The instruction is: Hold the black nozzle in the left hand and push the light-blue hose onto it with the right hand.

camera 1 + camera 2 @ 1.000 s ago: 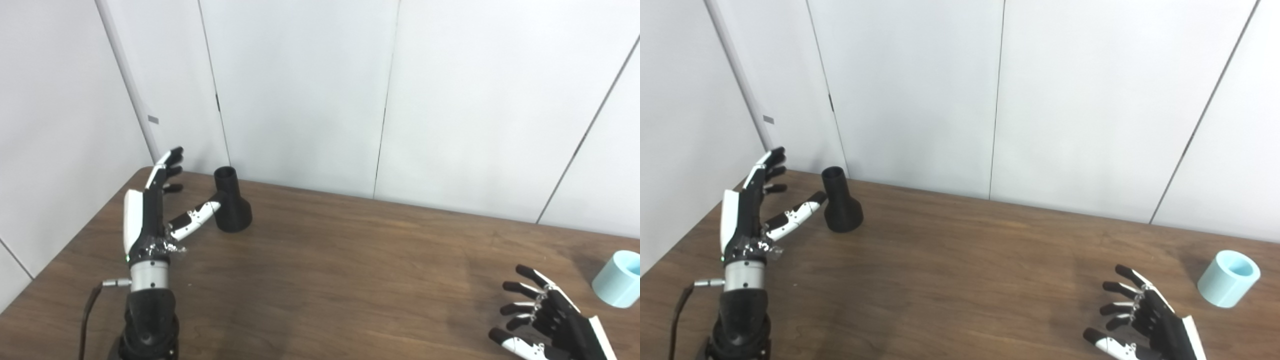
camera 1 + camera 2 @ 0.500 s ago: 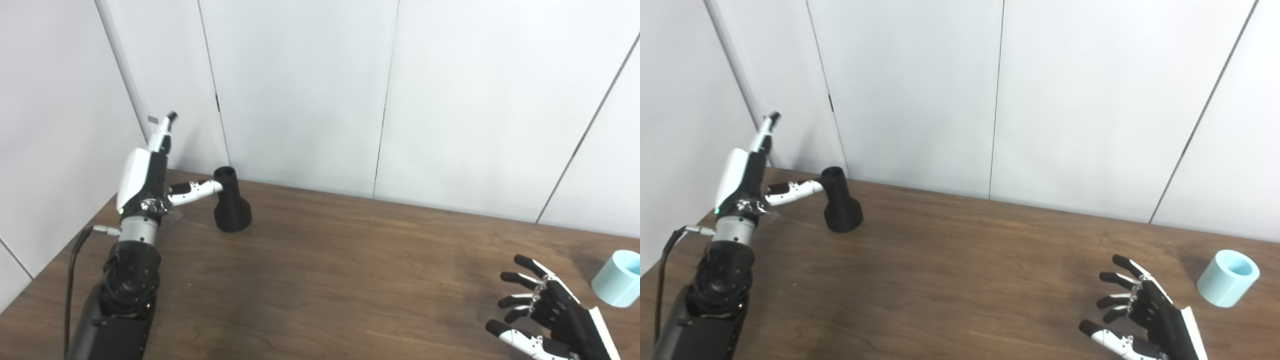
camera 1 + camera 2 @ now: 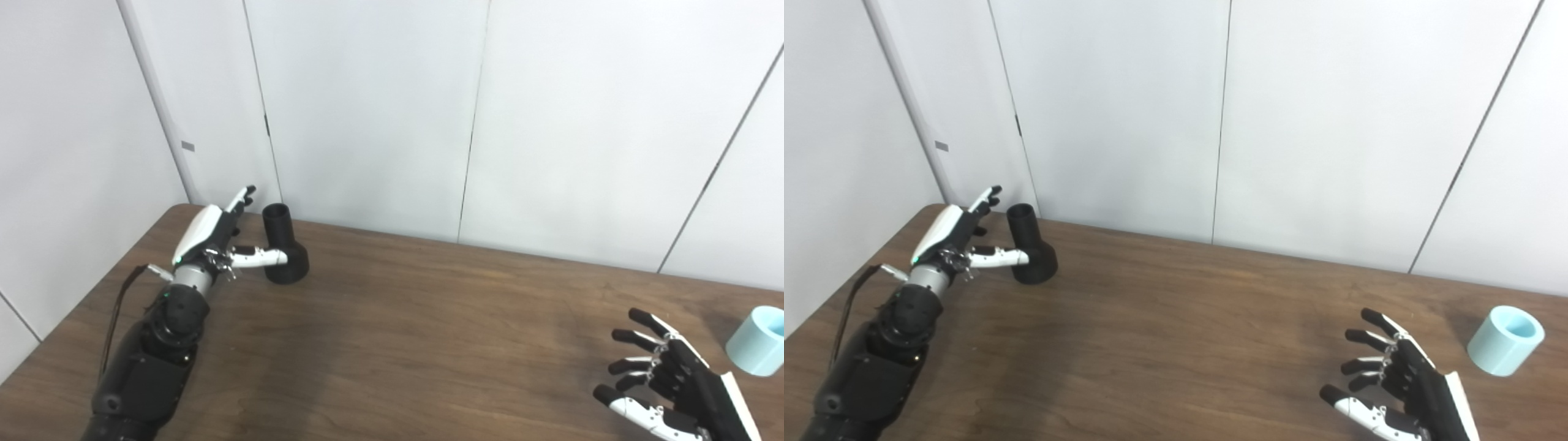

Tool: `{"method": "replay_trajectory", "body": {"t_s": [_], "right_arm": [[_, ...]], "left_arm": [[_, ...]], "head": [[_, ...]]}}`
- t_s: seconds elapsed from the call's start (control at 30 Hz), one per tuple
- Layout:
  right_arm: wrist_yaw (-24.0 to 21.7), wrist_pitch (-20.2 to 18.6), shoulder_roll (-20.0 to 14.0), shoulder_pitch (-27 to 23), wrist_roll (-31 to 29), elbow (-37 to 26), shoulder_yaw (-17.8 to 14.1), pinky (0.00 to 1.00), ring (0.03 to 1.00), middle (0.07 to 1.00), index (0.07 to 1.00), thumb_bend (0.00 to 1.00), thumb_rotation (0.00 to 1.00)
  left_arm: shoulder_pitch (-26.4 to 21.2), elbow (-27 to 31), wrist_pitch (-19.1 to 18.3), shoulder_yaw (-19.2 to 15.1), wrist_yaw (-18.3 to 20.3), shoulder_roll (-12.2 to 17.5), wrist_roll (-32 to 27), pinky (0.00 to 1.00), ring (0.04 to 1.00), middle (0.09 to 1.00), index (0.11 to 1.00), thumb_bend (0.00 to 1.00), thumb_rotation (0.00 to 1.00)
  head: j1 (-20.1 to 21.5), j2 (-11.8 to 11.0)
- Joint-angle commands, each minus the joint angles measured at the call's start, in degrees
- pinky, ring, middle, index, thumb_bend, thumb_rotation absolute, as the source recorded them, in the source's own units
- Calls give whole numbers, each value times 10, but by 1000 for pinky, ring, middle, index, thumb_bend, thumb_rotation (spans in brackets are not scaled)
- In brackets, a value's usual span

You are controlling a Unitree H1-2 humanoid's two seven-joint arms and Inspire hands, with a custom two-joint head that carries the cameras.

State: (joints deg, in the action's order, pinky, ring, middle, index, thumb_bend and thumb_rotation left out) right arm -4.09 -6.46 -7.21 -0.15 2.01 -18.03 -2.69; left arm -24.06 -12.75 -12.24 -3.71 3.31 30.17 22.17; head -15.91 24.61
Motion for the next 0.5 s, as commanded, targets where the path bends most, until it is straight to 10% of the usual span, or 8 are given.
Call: {"method": "replay_trajectory", "body": {"t_s": [0.0,0.47], "right_arm": [[2,-4,-2,-10,-2,-25,-1,430,540,729,816,552,0],[2,-10,-3,-10,2,-33,0,440,552,739,818,540,0]], "left_arm": [[-32,-3,28,-2,-32,11,11,819,967,965,1000,1000,332],[-54,-88,50,9,-85,-27,-7,811,945,963,1000,972,372]], "head": [[-1,0],[2,1]]}}
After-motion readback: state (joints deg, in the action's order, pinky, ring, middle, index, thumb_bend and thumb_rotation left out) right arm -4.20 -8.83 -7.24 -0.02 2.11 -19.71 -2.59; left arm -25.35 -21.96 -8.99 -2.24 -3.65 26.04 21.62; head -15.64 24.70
